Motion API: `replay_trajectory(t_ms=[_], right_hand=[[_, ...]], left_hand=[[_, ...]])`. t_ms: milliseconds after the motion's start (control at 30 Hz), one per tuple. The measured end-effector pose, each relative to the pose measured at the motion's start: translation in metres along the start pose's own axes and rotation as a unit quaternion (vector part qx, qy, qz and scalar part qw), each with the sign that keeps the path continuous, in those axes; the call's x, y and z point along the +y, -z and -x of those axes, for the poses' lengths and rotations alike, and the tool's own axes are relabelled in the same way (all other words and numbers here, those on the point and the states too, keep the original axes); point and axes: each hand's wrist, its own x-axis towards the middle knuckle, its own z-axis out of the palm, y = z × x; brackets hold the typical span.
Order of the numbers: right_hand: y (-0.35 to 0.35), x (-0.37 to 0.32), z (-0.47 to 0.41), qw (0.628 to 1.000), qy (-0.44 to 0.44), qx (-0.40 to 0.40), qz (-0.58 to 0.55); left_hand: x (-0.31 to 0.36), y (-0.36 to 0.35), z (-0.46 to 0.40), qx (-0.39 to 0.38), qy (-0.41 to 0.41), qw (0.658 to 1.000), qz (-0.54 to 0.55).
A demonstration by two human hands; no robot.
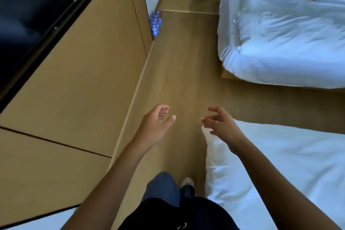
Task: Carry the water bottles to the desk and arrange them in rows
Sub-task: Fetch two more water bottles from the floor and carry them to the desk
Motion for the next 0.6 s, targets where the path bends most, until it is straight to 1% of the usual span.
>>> replay_trajectory(t_ms=[133,300,467,600], right_hand=[[0.021,-0.03,-0.07,1.0,0.0,0.005,0.001],[0.033,-0.069,-0.171,1.0,-0.003,0.019,0.008],[0.045,-0.132,-0.285,0.999,-0.001,0.038,0.006],[0.054,-0.179,-0.361,0.999,0.003,0.047,0.001]], left_hand=[[0.017,-0.002,-0.074,0.001,0.005,1.0,0.005],[0.028,0.002,-0.185,-0.019,0.004,1.0,0.006],[0.051,0.023,-0.315,-0.023,-0.001,1.0,0.007],[0.07,0.041,-0.402,-0.026,-0.002,1.0,0.002]])
